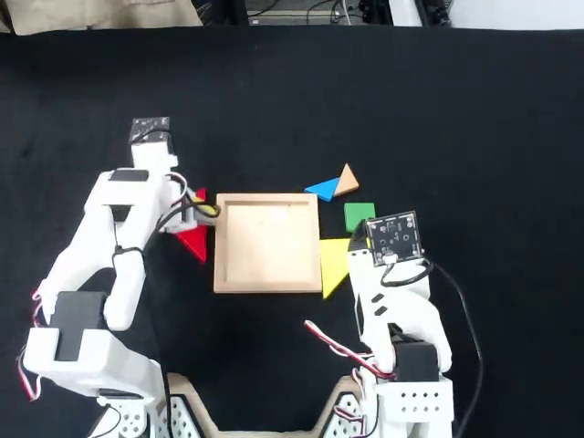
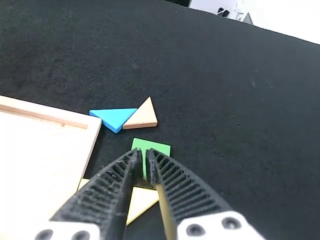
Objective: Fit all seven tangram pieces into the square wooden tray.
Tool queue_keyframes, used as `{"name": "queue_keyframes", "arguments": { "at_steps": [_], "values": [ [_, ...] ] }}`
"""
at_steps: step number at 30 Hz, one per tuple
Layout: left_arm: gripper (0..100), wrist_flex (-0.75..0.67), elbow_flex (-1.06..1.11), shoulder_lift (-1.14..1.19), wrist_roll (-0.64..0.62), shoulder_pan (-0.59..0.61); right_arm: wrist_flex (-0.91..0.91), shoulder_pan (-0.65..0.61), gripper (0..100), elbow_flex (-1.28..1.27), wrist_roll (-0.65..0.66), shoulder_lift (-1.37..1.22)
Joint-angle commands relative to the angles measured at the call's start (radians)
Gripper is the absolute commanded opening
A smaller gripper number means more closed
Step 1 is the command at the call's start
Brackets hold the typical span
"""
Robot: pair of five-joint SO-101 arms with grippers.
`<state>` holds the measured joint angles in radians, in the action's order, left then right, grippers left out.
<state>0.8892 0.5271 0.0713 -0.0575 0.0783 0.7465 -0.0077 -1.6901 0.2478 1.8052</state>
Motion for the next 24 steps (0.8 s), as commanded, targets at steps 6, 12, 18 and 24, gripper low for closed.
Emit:
{"name": "queue_keyframes", "arguments": {
  "at_steps": [6,12,18,24],
  "values": [
    [35,-0.015,-0.076,-0.008,0.038,-0.022,0.006,-0.017,3.3,0.005,-0.002,0.061],
    [35,-0.049,-0.044,-0.008,0.051,-0.024,0.006,-0.017,3.3,0.005,-0.002,0.061],
    [35,-0.049,-0.053,0.043,0.101,-0.031,0.008,-0.017,3.3,0.005,-0.002,0.061],
    [35,-0.040,-0.088,0.114,0.101,-0.028,0.011,-0.017,3.3,0.005,-0.002,0.061]
  ]
}}
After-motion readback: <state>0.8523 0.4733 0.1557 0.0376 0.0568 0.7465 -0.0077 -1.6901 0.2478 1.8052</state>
